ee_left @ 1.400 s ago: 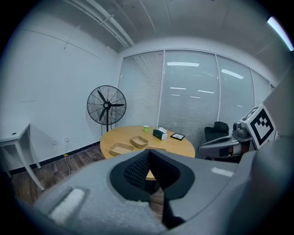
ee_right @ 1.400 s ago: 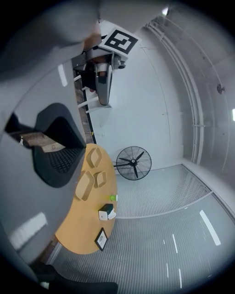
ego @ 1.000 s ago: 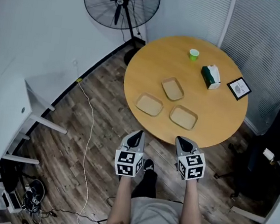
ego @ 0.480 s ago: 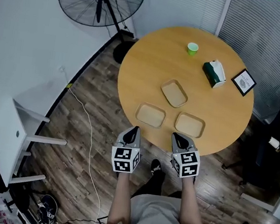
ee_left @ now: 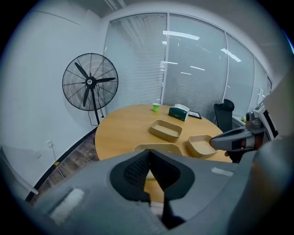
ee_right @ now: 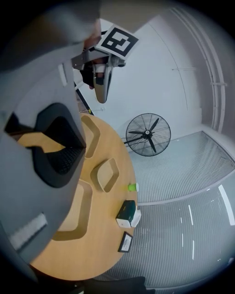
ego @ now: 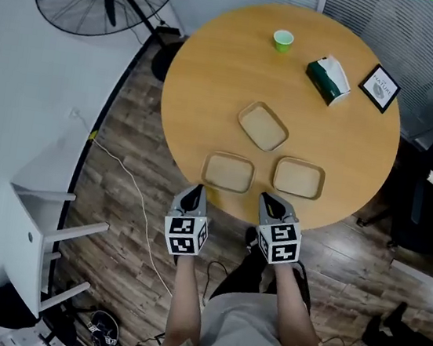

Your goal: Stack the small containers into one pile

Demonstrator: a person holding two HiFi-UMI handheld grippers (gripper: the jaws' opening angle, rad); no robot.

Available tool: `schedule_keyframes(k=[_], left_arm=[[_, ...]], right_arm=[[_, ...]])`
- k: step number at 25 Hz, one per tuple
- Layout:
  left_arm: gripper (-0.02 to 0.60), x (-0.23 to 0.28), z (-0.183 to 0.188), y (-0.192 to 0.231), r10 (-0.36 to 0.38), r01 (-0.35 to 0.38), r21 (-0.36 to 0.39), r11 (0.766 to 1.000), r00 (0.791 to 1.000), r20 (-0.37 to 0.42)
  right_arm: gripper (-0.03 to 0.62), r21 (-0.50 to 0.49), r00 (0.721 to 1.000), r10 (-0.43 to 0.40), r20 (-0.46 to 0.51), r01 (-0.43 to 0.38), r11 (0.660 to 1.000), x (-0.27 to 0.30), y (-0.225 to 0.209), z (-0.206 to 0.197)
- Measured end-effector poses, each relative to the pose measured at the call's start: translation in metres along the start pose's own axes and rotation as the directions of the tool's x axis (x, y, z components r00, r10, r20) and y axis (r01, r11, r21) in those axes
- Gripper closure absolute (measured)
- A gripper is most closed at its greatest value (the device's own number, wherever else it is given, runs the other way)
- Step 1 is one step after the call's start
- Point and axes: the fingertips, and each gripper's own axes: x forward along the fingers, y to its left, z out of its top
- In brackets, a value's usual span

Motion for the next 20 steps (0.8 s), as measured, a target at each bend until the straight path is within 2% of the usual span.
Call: schedule_keyframes(k=[9,11,15,20], left_arm=[[0.575,0.057,-0.018,0.034,-0.009,0.009,0.006,1.000,0.997,-0.071],[0.574,0.067,-0.022,0.039,-0.016,0.016,0.003,1.000,0.996,-0.084],[0.537,0.083,-0.032,0.046,-0.032,0.031,-0.007,0.999,0.993,-0.116],[0.460,0.099,-0.046,0.051,-0.048,0.046,-0.016,0.999,0.985,-0.163]], right_arm=[[0.592,0.090,0.998,-0.035,-0.050,0.039,0.995,0.052,-0.011,-0.017],[0.553,0.095,0.997,-0.035,-0.062,0.041,0.995,0.060,-0.010,-0.020],[0.525,0.101,0.995,-0.048,-0.085,0.057,0.993,0.074,-0.010,-0.025],[0.499,0.115,0.991,-0.068,-0.114,0.081,0.990,0.085,-0.013,-0.033]])
